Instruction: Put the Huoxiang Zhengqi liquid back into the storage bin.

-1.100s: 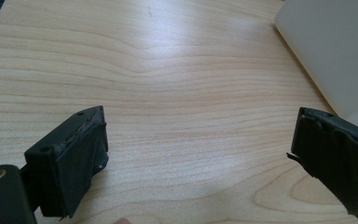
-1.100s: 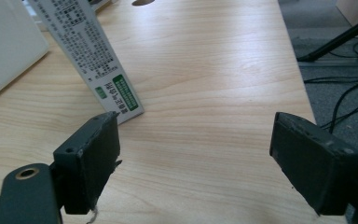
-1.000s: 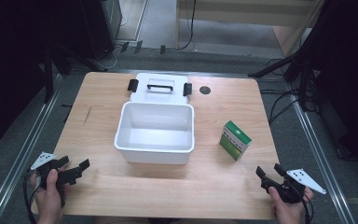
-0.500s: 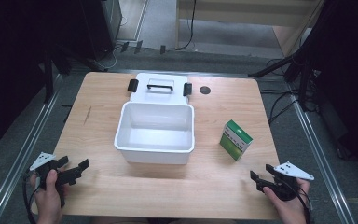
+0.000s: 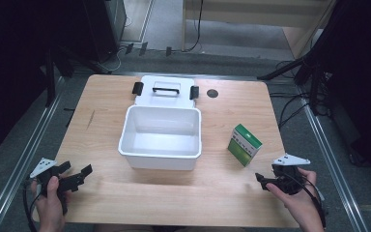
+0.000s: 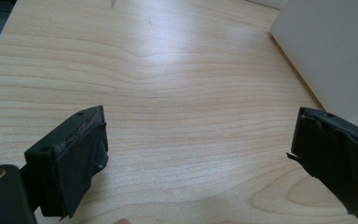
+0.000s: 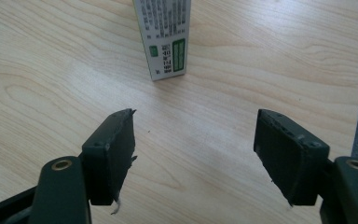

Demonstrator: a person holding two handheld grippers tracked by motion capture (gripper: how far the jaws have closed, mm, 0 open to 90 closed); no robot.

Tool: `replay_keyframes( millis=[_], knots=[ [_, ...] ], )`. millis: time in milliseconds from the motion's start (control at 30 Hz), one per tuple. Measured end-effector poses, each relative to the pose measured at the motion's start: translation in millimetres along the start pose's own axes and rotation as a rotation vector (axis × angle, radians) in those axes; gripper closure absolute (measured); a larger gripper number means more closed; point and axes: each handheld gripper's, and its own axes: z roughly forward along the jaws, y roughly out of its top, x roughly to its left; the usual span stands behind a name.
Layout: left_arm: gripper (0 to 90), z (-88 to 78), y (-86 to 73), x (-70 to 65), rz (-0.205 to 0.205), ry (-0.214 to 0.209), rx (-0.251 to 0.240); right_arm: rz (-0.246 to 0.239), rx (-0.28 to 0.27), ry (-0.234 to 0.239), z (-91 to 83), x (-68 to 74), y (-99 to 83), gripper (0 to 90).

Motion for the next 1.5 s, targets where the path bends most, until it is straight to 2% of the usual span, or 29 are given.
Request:
replay_keyframes(
  millis=[67, 100, 133, 167, 200, 233, 400, 500, 533, 633, 867, 967, 1133, 1333, 1500],
  knots=[
    [4.5, -0.2, -0.2, -0.3, 0.006, 0.004, -0.001, 0.000, 0.019, 0.012, -0.6, -0.4, 3.6, 29.0],
    [4.5, -0.3, -0.2, -0.3, 0.007, 0.002, -0.003, -0.004, 0.040, 0.019, -1.2, -0.7, 6.9, 28.4],
    [4.5, -0.3, -0.3, -0.3, 0.008, 0.001, -0.005, -0.014, 0.087, 0.030, -1.7, -1.7, 13.7, 27.9],
    [4.5, -0.3, -0.3, -0.4, 0.008, 0.000, -0.006, -0.020, 0.103, 0.033, -1.7, -2.0, 15.8, 27.7],
    [4.5, -0.3, -0.3, -0.4, 0.008, 0.000, -0.006, -0.020, 0.103, 0.033, -1.7, -2.0, 15.8, 27.7],
    [4.5, -0.7, -0.3, -0.9, 0.008, 0.003, -0.014, -0.034, 0.142, 0.033, -2.4, -2.1, 21.2, 27.3],
    [4.5, -1.4, -0.5, -2.2, 0.021, 0.014, -0.026, -0.064, 0.206, 0.036, -4.0, -1.3, 31.6, 26.1],
    [4.5, -1.5, -0.6, -2.7, 0.026, 0.019, -0.031, -0.091, 0.269, 0.026, -3.9, 0.2, 42.6, 24.9],
    [4.5, -1.5, -0.6, -2.7, 0.026, 0.019, -0.031, -0.091, 0.269, 0.026, -3.9, 0.2, 42.6, 24.9],
    [4.5, -1.5, -0.6, -2.4, 0.023, 0.017, -0.033, -0.112, 0.314, 0.022, -3.6, 2.3, 53.3, 24.3],
    [4.5, -1.6, -0.7, -1.5, 0.016, 0.009, -0.035, -0.122, 0.355, 0.027, -4.5, 3.6, 68.6, 24.0],
    [4.5, -1.5, -0.6, -1.3, 0.013, 0.007, -0.035, -0.125, 0.386, 0.033, -8.6, 3.0, 82.0, 24.0],
    [4.5, -1.4, -0.4, -1.0, 0.012, 0.006, -0.032, -0.132, 0.405, 0.035, -11.5, 2.6, 93.4, 23.9],
    [4.5, -1.3, -0.4, -1.0, 0.011, 0.005, -0.031, -0.160, 0.464, 0.047, -10.1, 8.5, 109.7, 23.0],
    [4.5, -1.3, -0.3, -0.7, 0.010, 0.004, -0.029, -0.174, 0.481, 0.057, -9.1, 12.7, 120.1, 21.7]
  ],
)
